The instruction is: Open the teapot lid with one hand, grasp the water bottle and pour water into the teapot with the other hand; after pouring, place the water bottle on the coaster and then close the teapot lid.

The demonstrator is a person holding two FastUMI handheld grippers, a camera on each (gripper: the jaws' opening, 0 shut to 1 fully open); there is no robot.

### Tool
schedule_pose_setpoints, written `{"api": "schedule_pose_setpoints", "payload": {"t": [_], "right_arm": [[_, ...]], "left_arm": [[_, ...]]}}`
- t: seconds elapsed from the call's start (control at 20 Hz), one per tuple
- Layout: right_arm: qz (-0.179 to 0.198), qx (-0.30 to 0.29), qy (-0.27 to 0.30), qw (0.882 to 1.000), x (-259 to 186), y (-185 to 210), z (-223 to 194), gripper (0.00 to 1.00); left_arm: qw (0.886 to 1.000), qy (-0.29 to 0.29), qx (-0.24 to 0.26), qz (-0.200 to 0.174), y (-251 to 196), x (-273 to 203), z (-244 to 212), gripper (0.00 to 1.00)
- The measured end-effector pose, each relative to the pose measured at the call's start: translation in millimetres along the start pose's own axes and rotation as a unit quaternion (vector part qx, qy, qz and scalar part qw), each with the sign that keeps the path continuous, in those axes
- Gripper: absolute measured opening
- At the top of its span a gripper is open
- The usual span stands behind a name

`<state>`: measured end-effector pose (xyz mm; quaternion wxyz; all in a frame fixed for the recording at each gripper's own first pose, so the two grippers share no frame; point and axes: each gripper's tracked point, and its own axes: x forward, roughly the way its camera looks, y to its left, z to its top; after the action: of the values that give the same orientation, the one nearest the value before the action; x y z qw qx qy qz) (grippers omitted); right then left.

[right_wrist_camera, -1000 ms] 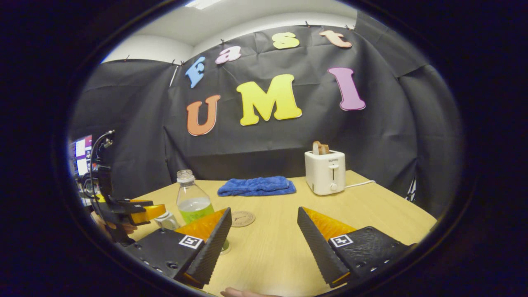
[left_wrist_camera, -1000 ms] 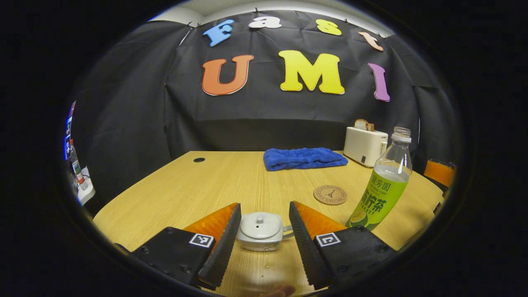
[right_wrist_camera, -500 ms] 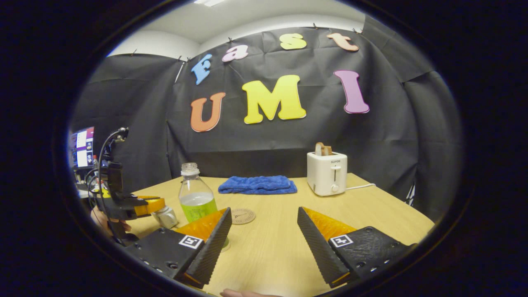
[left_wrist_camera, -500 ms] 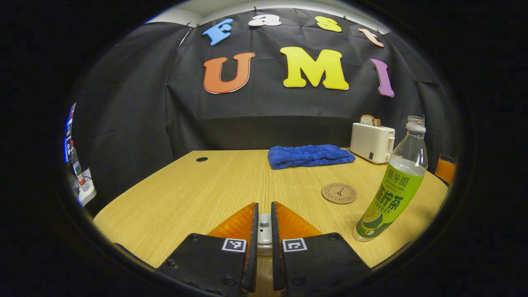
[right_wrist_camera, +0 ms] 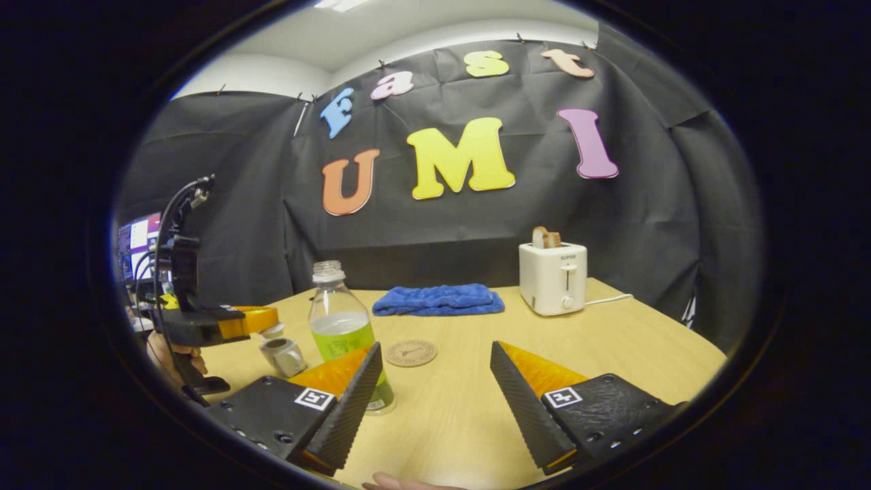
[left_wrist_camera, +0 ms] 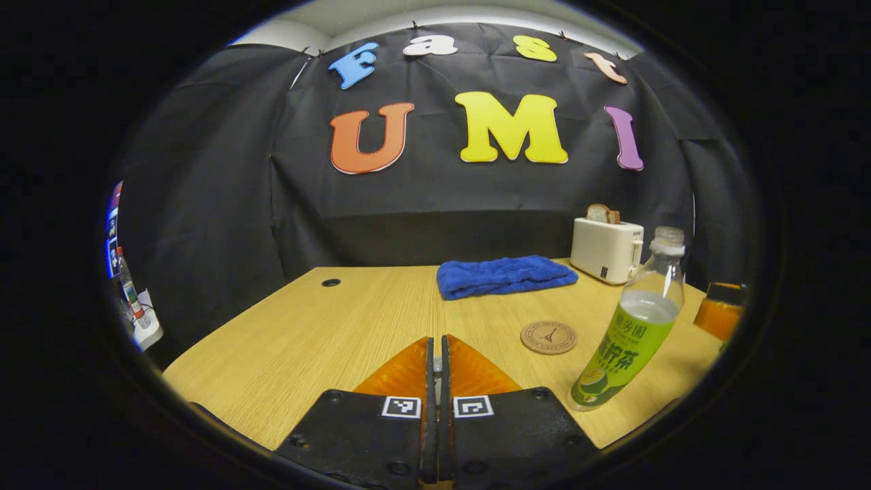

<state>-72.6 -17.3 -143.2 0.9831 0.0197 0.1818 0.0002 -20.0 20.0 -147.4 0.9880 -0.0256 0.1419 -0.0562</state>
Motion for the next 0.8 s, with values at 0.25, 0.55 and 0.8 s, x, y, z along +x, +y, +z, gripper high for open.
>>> {"api": "schedule_pose_setpoints", "payload": {"t": [0.25, 0.55, 0.8], "right_arm": [[0.060, -0.003, -0.007, 0.998, 1.0, 36.4, -3.6, 0.96], [0.072, -0.016, 0.001, 0.997, 28.4, 65.2, -24.5, 0.93], [0.070, -0.012, 0.015, 0.997, 53.8, 78.3, -36.7, 0.93]], "left_arm": [[1.000, -0.018, 0.001, 0.005, -1.1, -22.6, 31.1, 0.04], [0.999, -0.029, -0.013, -0.005, -1.2, -49.6, 42.9, 0.03], [0.999, -0.026, -0.013, -0.019, 3.4, -57.2, 39.1, 0.03]]}}
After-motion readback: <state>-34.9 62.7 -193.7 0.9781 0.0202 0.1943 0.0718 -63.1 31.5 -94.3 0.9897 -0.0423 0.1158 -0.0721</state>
